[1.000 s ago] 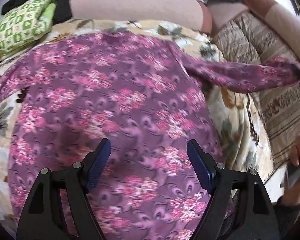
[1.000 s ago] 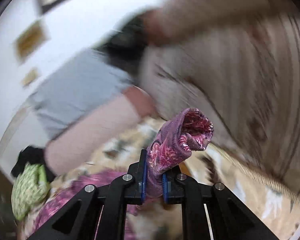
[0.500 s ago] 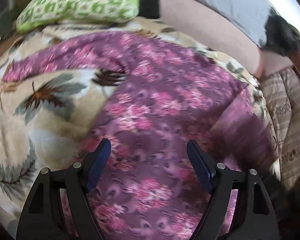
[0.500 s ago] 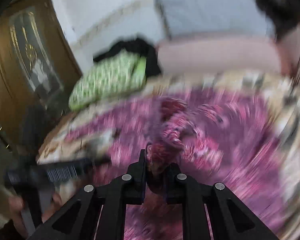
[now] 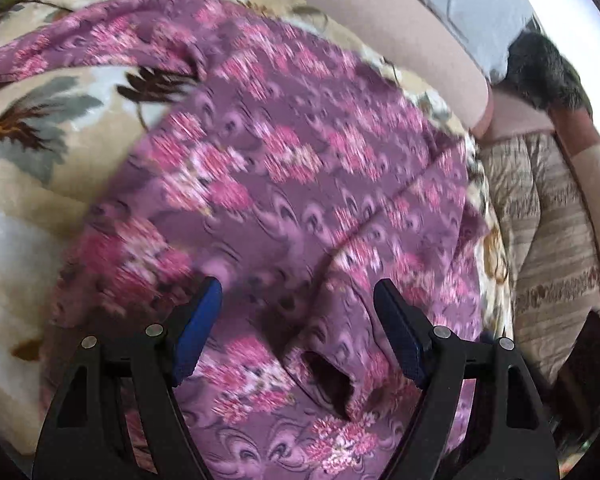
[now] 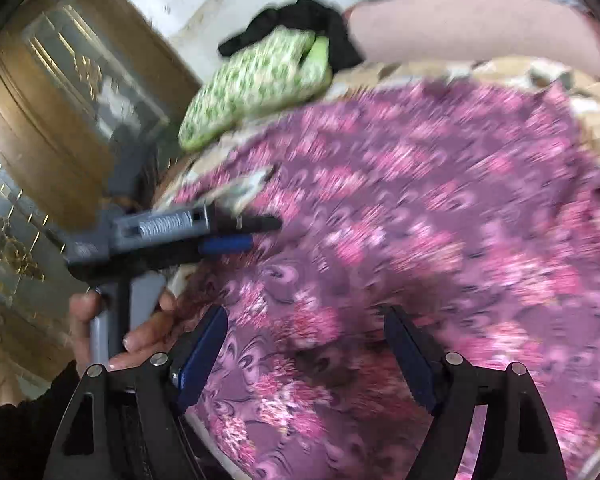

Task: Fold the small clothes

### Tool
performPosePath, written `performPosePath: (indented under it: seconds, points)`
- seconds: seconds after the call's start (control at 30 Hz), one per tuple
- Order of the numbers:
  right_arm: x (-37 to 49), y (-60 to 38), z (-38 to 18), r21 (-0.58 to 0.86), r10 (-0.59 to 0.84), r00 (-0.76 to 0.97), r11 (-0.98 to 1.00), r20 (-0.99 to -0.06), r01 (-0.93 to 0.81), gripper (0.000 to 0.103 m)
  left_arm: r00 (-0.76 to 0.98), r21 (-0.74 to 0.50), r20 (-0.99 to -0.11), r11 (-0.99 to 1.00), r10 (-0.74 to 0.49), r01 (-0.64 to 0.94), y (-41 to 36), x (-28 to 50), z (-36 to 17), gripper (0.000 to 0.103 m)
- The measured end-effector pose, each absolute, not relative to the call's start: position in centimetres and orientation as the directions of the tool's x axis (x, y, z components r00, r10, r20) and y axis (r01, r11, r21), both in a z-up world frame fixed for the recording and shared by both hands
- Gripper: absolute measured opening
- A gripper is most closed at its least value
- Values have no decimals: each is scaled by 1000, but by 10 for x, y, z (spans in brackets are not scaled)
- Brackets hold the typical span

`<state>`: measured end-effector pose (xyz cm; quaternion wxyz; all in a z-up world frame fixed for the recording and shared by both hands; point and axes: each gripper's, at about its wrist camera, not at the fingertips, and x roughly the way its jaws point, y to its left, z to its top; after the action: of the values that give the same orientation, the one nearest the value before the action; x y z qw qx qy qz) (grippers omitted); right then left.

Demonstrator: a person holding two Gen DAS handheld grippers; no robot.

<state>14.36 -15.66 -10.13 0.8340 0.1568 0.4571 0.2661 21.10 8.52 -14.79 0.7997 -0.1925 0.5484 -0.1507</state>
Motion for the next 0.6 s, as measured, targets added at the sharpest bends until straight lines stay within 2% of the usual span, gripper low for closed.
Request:
performPosePath:
  seconds: [0.13,0.17,0.23,0.27,0.3,0.33,0.37,0.4,0.43,0.5,0.57,0.6]
  points:
    - [189,-223,-98,451,387,544,892,-744,-19,77,312,-464,-827,881,-468,92,58,199,-155,79]
    - [201,-234,-100,444,351,555,895,-754,38,75,311,-456,-827,882,-468,114,50,198,-155,79]
    - [225,-268,-114,456,291,568,874,-770,170,60,328,-423,-834,896,-444,137,38,196,-155,79]
    - [235,-284,-125,469,279,555,852,-784,234,56,341,-395,-842,908,-418,140,32,195,-157,75]
    - [244,-297,-141,504,296,545,817,-784,282,46,348,-355,-857,925,-381,138,27,196,-161,69]
    - [250,-304,-150,528,311,544,793,-779,303,39,349,-331,-867,935,-356,132,25,196,-164,50]
    - [253,-308,-159,539,318,545,783,-776,310,37,353,-307,-875,943,-332,125,25,196,-166,37]
    - [256,-305,-165,527,313,544,797,-778,294,33,364,-303,-872,945,-327,123,27,196,-165,30]
    - [259,-301,-168,504,299,537,816,-789,285,22,380,-304,-865,945,-327,122,29,194,-161,8]
    - [259,-298,-175,472,274,517,829,-811,301,6,392,-270,-873,957,-291,108,34,188,-147,6]
    - [252,-304,-168,526,315,544,800,-778,288,6,413,-311,-854,946,-318,86,45,175,-127,6]
    - [249,-304,-163,528,319,553,805,-769,271,6,431,-289,-854,954,-293,77,48,168,-120,6]
